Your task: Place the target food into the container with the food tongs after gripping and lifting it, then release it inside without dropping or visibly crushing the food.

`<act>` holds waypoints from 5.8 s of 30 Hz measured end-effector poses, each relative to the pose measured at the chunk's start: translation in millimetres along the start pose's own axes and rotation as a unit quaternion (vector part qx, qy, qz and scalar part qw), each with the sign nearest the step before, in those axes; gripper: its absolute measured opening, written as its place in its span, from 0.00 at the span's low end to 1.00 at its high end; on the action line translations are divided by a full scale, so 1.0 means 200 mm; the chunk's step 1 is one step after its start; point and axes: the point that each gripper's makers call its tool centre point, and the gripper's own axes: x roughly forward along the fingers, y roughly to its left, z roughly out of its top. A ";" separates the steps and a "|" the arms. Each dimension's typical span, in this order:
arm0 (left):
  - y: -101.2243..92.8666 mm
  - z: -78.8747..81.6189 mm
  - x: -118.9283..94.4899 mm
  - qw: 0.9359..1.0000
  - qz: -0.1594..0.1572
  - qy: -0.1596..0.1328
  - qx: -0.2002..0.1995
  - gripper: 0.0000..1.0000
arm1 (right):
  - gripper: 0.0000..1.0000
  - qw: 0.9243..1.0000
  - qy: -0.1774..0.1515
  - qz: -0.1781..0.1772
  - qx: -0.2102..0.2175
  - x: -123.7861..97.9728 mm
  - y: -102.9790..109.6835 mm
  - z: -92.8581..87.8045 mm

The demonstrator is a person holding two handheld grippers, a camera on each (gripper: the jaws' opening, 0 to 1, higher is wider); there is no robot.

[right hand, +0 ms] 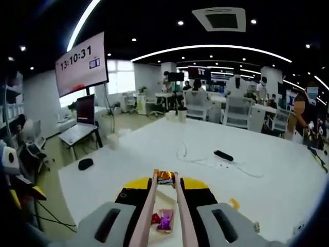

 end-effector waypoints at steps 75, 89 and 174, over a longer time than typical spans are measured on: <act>-0.05 -0.03 0.12 0.999 -0.036 0.034 0.010 0.54 | 0.26 0.996 -0.036 -0.060 0.051 -0.27 -0.33 -0.06; -0.11 -0.08 0.21 0.995 -0.073 0.069 0.019 0.54 | 0.26 0.986 -0.037 -0.130 0.102 -0.54 -0.61 -0.22; 0.01 -0.27 0.39 0.988 -0.035 0.152 -0.020 0.55 | 0.26 0.964 0.091 -0.192 0.156 -0.28 -1.08 -0.89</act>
